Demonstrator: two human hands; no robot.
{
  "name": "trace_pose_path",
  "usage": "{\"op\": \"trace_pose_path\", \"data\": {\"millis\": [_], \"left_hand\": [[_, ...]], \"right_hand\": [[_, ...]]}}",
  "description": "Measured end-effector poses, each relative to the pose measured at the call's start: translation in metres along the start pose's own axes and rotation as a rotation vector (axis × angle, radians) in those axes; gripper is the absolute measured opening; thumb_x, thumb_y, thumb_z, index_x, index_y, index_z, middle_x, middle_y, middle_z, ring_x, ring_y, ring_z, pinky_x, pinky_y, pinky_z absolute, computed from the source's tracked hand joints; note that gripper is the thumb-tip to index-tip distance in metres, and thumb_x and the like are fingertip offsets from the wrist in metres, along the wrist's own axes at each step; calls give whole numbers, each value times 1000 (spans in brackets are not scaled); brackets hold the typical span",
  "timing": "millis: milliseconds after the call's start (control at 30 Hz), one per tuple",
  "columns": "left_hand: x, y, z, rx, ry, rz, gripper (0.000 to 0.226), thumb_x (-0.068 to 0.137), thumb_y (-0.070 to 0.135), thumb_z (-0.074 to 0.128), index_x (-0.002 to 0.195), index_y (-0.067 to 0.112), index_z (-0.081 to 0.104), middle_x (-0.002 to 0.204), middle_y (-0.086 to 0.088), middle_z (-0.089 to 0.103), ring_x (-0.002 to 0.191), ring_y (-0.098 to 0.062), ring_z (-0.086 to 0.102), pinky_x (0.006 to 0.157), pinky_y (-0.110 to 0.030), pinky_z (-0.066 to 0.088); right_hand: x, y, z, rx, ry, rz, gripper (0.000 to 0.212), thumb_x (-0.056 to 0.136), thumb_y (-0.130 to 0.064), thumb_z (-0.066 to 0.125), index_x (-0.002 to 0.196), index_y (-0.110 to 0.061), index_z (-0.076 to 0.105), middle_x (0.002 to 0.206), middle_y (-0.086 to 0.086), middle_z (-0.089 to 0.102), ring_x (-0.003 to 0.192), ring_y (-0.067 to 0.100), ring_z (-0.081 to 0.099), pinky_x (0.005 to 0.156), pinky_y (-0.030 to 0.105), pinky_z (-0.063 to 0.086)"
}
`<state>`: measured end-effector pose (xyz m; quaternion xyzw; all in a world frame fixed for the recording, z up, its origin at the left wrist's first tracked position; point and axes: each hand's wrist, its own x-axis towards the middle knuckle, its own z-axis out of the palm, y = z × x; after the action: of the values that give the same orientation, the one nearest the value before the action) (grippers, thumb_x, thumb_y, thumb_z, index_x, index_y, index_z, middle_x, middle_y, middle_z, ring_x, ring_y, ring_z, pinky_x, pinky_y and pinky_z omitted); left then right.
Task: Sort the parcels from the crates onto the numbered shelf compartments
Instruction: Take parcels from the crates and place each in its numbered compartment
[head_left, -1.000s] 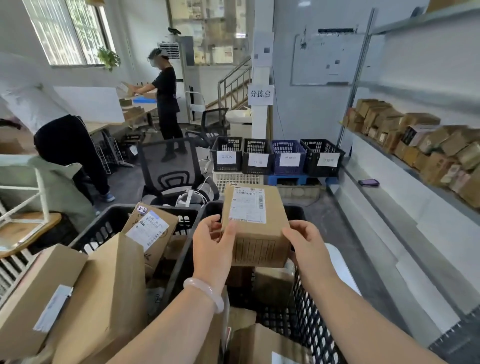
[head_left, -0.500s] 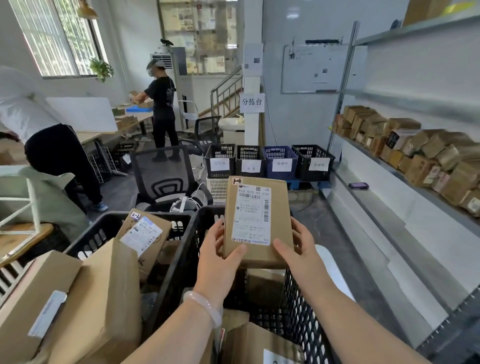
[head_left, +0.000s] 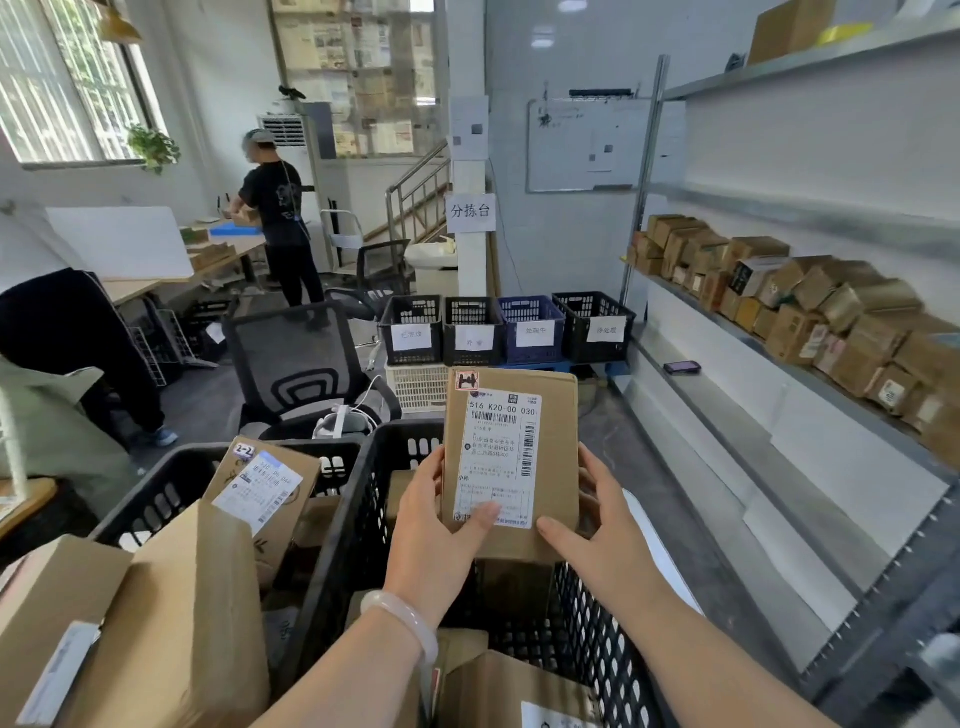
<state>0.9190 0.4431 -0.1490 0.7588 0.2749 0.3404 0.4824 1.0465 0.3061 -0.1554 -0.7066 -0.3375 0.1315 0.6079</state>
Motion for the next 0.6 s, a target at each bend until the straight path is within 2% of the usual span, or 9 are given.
{"op": "trace_pose_path", "data": {"millis": [67, 133, 267, 367, 433, 467, 533, 567, 600], "left_hand": [[3, 1, 3, -2, -29, 17, 76, 84, 32, 76, 140, 51, 29, 129, 30, 49, 117, 13, 44, 103, -25, 43], [4, 4, 8, 0, -58, 40, 80, 84, 33, 76, 143, 52, 25, 130, 31, 47, 121, 7, 45, 107, -33, 43], [8, 7, 24, 32, -155, 149, 90, 87, 36, 72, 139, 68, 6, 141, 31, 35, 135, 0, 33, 114, -34, 35], [9, 11, 44, 71, -262, 262, 89, 90, 39, 67, 136, 76, 0, 156, 17, 26, 142, -3, 23, 117, -37, 29], [9, 16, 61, 53, -359, 299, 88, 90, 41, 66, 131, 80, -1, 158, 15, 22, 141, -3, 22, 117, -34, 26], [8, 19, 71, 41, -398, 315, 88, 89, 42, 67, 130, 81, 0, 157, 14, 22, 140, -5, 24, 118, -34, 26], [3, 27, 90, -9, -465, 344, 88, 86, 41, 71, 133, 78, 7, 153, 12, 28, 138, -9, 30, 118, -38, 31], [-1, 31, 100, -46, -494, 353, 87, 85, 39, 73, 135, 75, 12, 149, 11, 32, 136, -8, 34, 114, -35, 37], [-8, 35, 109, -87, -524, 361, 86, 85, 34, 74, 136, 72, 17, 146, 12, 35, 132, -3, 37, 108, -24, 41]], "right_hand": [[-3, -1, -3, -25, 46, -14, 83, 79, -21, 78, 134, -59, 29, 132, -29, 45, 125, 0, 45, 100, 34, 48], [-8, -3, -7, -58, 78, -24, 83, 80, -22, 78, 130, -64, 27, 130, -35, 42, 122, -9, 43, 94, 23, 49], [-22, -6, -21, -125, 197, 5, 84, 80, -19, 77, 129, -63, 25, 132, -31, 41, 121, -12, 40, 71, 1, 44], [-36, -3, -38, -179, 299, 37, 86, 80, -20, 78, 140, -53, 25, 136, -27, 41, 126, -5, 40, 77, 6, 47], [-48, -2, -52, -219, 387, 66, 88, 79, -23, 78, 142, -52, 25, 139, -24, 41, 129, -2, 40, 94, 24, 50], [-56, -3, -59, -229, 425, 76, 87, 79, -24, 78, 141, -54, 25, 139, -24, 41, 129, -1, 40, 97, 32, 50], [-73, -6, -73, -242, 490, 82, 85, 80, -22, 77, 138, -57, 27, 138, -25, 41, 128, -3, 40, 92, 28, 52], [-83, -8, -81, -250, 518, 84, 84, 81, -21, 76, 138, -56, 27, 137, -26, 41, 127, -4, 41, 88, 22, 53], [-93, -10, -88, -260, 544, 86, 84, 81, -20, 76, 140, -54, 27, 137, -26, 42, 126, -6, 41, 84, 16, 52]]}}
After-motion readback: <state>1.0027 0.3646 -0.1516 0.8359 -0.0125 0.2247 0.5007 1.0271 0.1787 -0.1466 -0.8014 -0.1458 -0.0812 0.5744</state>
